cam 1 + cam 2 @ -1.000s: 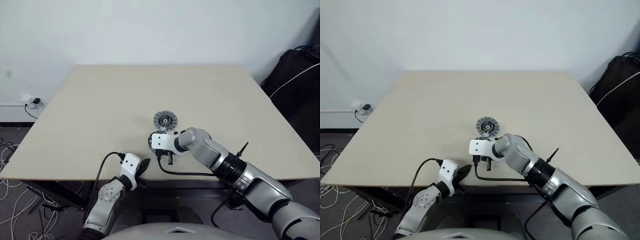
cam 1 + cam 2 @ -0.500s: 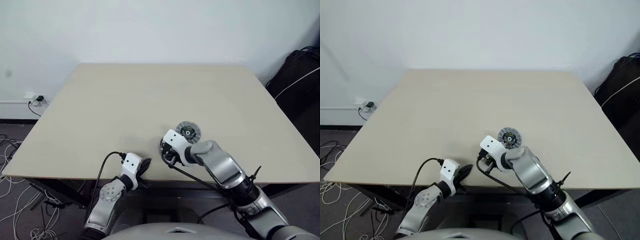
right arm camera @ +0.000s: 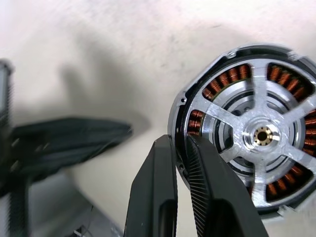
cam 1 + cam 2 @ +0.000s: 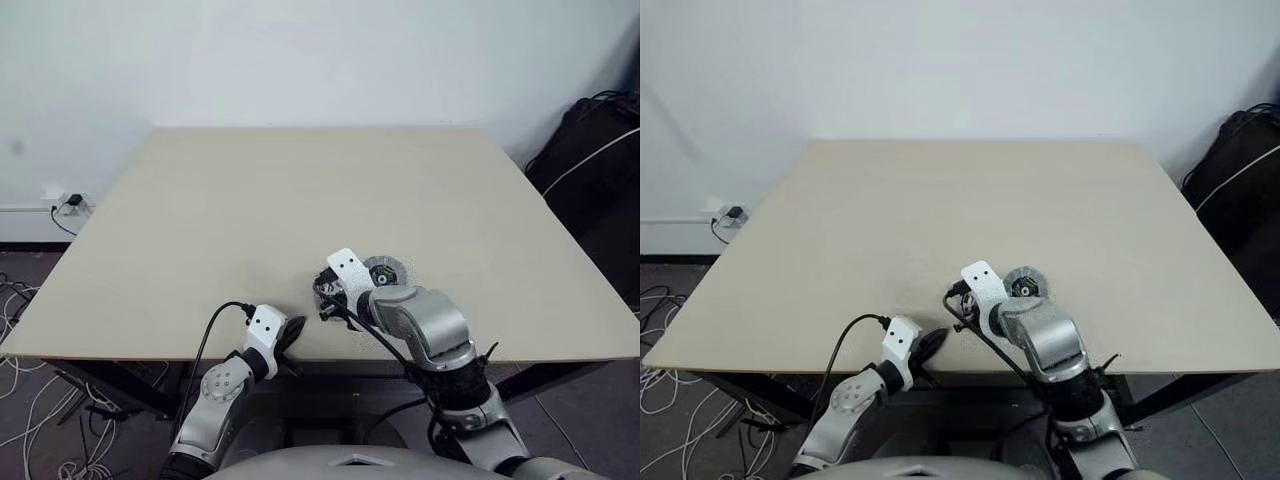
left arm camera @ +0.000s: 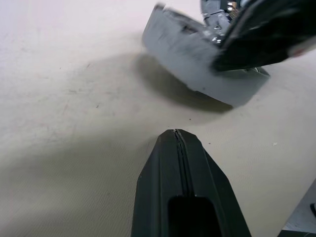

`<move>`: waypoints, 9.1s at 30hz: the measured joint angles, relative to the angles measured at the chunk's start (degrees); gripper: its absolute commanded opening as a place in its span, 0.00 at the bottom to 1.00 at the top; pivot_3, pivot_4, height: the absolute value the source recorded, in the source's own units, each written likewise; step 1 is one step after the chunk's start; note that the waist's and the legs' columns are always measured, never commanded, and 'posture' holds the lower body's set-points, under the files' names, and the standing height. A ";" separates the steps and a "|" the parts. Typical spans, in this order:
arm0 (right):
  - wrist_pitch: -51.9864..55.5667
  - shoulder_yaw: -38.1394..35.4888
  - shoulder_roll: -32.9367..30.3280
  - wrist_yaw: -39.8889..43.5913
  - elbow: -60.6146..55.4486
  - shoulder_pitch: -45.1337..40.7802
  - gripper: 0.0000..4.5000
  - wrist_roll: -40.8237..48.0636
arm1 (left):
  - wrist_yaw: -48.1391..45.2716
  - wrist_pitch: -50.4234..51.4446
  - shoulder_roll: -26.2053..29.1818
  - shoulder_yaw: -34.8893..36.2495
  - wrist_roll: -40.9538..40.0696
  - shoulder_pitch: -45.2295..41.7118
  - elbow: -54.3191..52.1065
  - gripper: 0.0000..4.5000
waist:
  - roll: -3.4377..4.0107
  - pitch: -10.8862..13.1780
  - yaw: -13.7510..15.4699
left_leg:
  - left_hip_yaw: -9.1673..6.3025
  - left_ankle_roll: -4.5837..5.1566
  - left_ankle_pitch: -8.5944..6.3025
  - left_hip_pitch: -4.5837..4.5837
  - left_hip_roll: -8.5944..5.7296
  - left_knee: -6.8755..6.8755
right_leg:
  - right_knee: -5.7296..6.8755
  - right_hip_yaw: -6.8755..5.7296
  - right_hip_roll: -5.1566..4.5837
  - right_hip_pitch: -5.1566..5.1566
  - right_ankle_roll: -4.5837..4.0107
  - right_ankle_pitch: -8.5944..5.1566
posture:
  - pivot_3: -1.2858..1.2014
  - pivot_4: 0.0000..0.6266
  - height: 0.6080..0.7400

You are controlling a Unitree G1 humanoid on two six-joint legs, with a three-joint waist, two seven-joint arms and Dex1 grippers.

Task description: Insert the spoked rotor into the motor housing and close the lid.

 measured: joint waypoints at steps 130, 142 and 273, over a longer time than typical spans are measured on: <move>-65.73 2.49 -16.50 18.89 25.13 2.64 0.99 1.70 | 0.86 0.89 2.51 0.08 0.08 -0.27 -3.48 0.00 | 0.01 0.42 -0.09 | 0.03 0.06 0.25 0.26 0.06 -0.07 | -0.12 -0.01 0.02 0.61 0.32 -0.04 | 0.52 0.00 1.00; -66.42 2.46 -14.68 21.39 30.13 1.27 0.99 1.72 | 0.94 0.18 2.53 0.52 0.09 0.13 -3.03 0.00 | 0.03 0.41 0.05 | 0.04 0.06 0.25 0.26 0.05 -0.07 | -0.10 0.00 0.02 0.60 0.30 -0.03 | 0.52 0.00 1.00; -23.20 -27.74 0.19 -5.16 12.69 14.93 0.99 29.90 | -11.11 25.02 -2.01 3.29 -5.63 -29.42 15.37 0.00 | 0.25 -0.15 1.16 | -0.05 0.38 0.07 0.28 -0.07 -0.08 | -0.88 0.03 -0.05 0.73 0.44 0.32 | 0.52 0.00 1.00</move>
